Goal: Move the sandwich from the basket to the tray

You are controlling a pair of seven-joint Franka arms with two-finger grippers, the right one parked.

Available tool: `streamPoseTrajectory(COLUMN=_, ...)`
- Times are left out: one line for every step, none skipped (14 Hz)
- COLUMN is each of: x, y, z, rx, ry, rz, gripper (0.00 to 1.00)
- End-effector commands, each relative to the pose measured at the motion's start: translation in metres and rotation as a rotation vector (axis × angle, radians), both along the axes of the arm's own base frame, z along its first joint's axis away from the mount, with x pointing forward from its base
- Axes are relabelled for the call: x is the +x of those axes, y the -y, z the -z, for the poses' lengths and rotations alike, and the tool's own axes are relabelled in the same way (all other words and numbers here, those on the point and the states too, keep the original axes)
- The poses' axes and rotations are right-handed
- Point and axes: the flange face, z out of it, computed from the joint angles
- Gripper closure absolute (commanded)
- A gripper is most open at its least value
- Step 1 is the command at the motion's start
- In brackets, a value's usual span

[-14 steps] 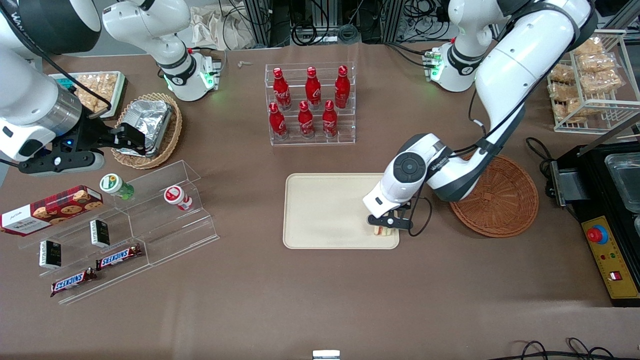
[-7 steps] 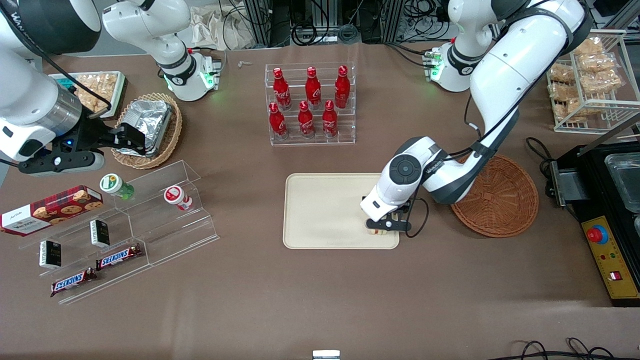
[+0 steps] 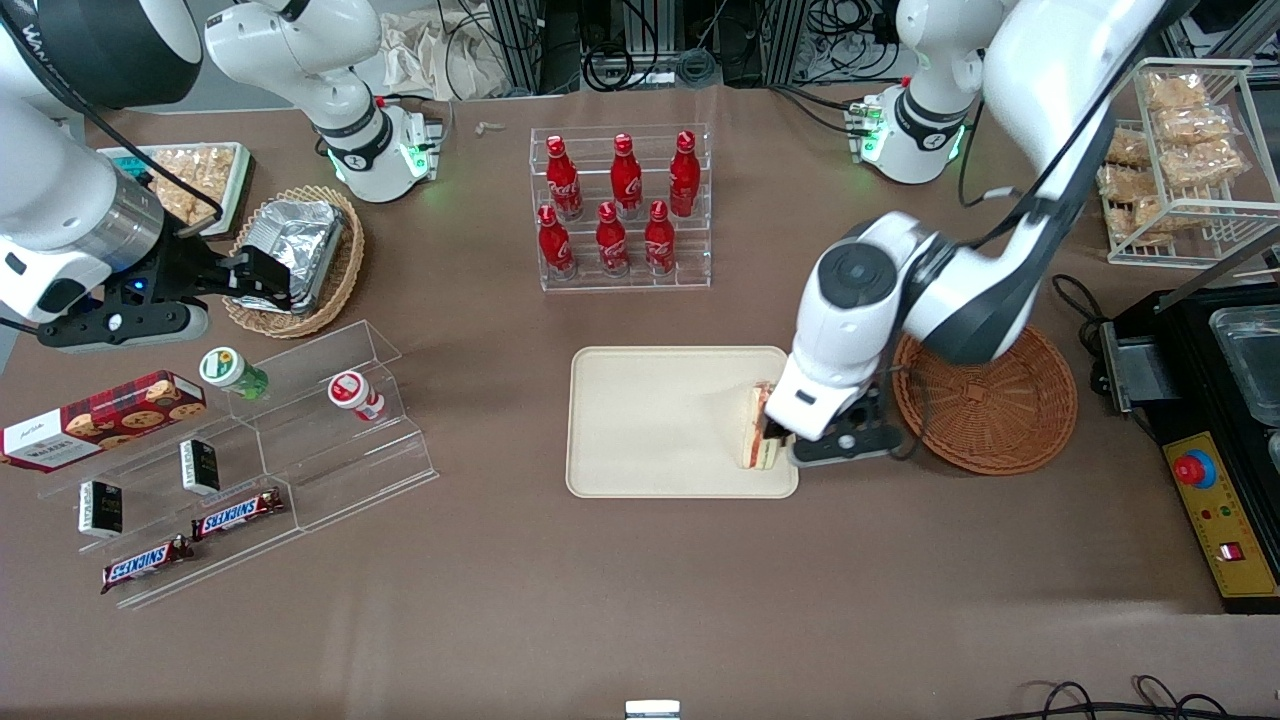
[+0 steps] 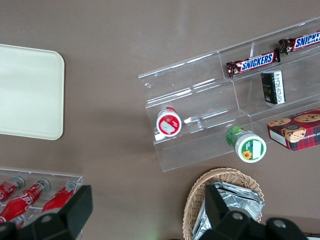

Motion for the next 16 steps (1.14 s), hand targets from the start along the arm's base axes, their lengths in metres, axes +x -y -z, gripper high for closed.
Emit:
streamPoseTrajectory(x=-0.01, y=-0.038, z=-0.059, rx=0.0, ry=0.014, rz=-0.115, gripper=0.0)
streamPoseTrajectory(x=-0.011, y=-0.057, z=-0.081, rx=-0.001, ry=0.008, rz=-0.086, gripper=0.0)
streamPoseTrajectory(x=-0.016, y=-0.073, z=-0.1, rx=-0.011, ry=-0.029, rz=-0.042, gripper=0.0)
streamPoseTrajectory(x=-0.018, y=-0.104, z=-0.116, rx=-0.021, ry=-0.069, rz=-0.008, gripper=0.0)
streamPoseTrajectory(x=-0.019, y=-0.135, z=-0.132, rx=-0.029, ry=-0.088, rz=0.037, gripper=0.0)
streamPoseTrajectory(x=-0.02, y=-0.169, z=-0.143, rx=-0.036, ry=-0.109, rz=0.081, gripper=0.0)
streamPoseTrajectory(x=-0.019, y=-0.205, z=-0.149, rx=-0.045, ry=-0.134, rz=0.122, gripper=0.0)
streamPoseTrajectory(x=-0.019, y=-0.24, z=-0.147, rx=-0.052, ry=-0.171, rz=0.156, gripper=0.0)
streamPoseTrajectory(x=-0.019, y=-0.266, z=-0.146, rx=-0.048, ry=-0.182, rz=0.194, gripper=0.0)
streamPoseTrajectory(x=-0.018, y=-0.288, z=-0.145, rx=-0.041, ry=-0.189, rz=0.243, gripper=0.0)
streamPoseTrajectory(x=-0.018, y=-0.312, z=-0.142, rx=-0.035, ry=-0.196, rz=0.282, gripper=0.0)
streamPoseTrajectory(x=-0.018, y=-0.331, z=-0.14, rx=-0.032, ry=-0.2, rz=0.305, gripper=0.0)
streamPoseTrajectory(x=-0.016, y=-0.344, z=-0.138, rx=-0.031, ry=-0.202, rz=0.307, gripper=0.0)
streamPoseTrajectory(x=-0.014, y=-0.348, z=-0.136, rx=-0.027, ry=-0.205, rz=0.309, gripper=0.0)
streamPoseTrajectory(x=-0.008, y=-0.349, z=-0.137, rx=-0.015, ry=-0.203, rz=0.313, gripper=0.0)
streamPoseTrajectory(x=-0.002, y=-0.35, z=-0.139, rx=-0.012, ry=-0.198, rz=0.311, gripper=0.0)
